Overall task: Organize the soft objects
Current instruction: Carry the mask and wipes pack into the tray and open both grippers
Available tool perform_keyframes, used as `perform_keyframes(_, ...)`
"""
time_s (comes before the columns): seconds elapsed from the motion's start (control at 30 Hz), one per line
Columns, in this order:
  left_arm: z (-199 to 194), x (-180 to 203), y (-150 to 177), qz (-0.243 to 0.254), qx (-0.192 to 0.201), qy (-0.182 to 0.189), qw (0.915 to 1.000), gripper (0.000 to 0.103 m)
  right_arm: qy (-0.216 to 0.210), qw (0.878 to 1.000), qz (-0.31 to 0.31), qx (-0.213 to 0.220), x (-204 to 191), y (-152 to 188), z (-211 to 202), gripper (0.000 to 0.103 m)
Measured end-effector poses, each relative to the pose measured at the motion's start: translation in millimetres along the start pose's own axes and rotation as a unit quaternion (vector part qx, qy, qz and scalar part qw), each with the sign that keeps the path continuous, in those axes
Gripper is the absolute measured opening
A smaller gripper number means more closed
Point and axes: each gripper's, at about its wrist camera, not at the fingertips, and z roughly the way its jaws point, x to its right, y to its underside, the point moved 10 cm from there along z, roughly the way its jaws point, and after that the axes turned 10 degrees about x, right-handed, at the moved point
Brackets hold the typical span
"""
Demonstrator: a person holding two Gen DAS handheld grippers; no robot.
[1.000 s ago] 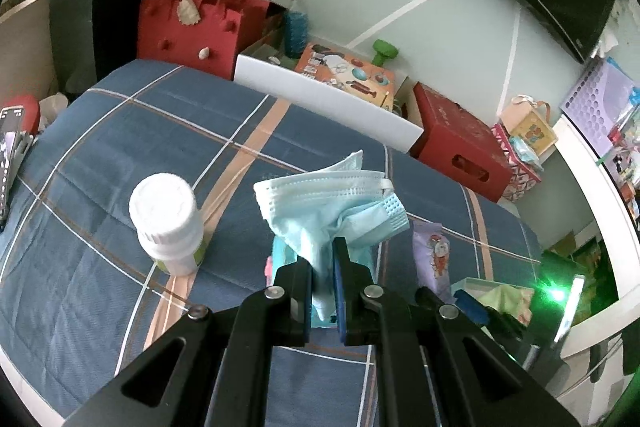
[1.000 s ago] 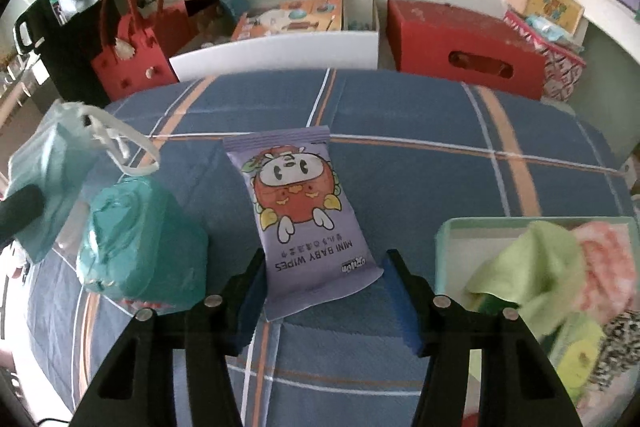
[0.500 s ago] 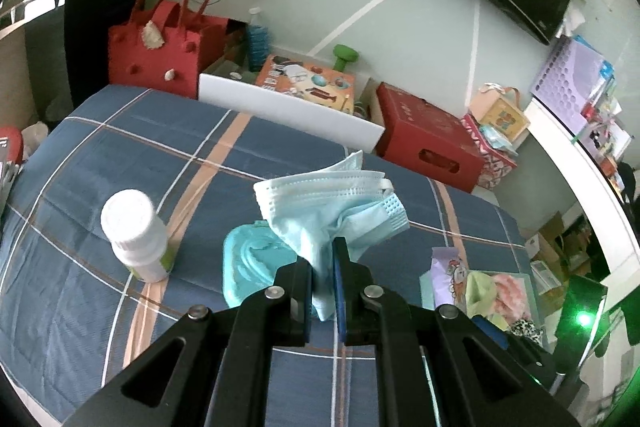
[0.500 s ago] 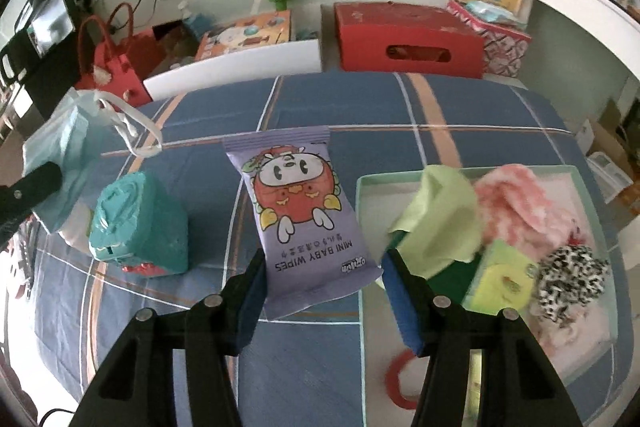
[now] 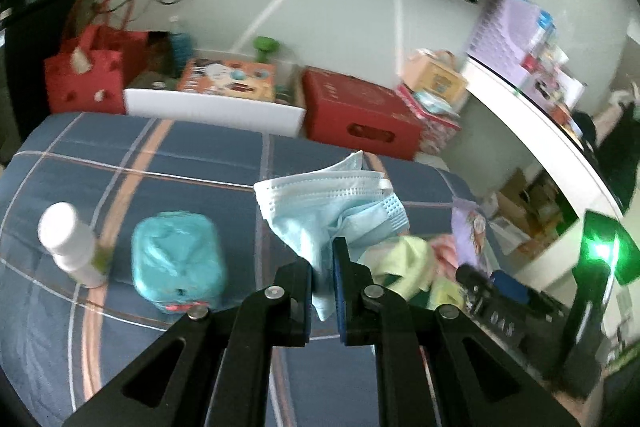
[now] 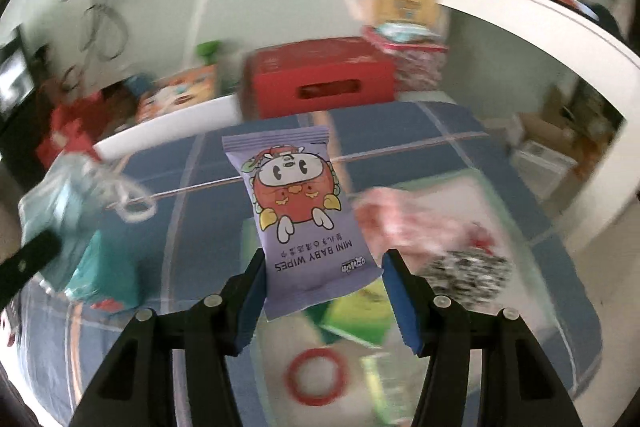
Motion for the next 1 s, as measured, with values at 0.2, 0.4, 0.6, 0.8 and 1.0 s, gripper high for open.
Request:
perform_keyframes(0.2,14.1,44.6,24.2,0.028,-0.036,0.052,0.9976,0.009,0.053,0.997,0.056,-0.014,62.7,5.0,4.8,0.060)
perform_keyframes(0.4,33.9,84.7,61.4,0.070,-0.086,0.088,0.9900,0.010,0.075,0.993,0.088,-0.034,96.6,16.6,9.0,0.061)
perform_keyframes(0.6,68.5,94.2,106.0,0.106,-0.138,0.077,0.9817,0.010,0.066,0.992,0.081,-0.074,95.8,35.4,26.9,0.062)
perform_keyframes(0.8,96.9,90.5,137.1,0.103,-0.183,0.067,0.9755,0.010,0.058,0.990,0.076,-0.100,91.1,51.1,40.1,0.062)
perform_keyframes(1.0,109.8,96.1,147.4,0.119,-0.188,0.061,0.9730,0.010,0.053,0.989,0.078,-0.115,92.3,57.6,50.7,0.062)
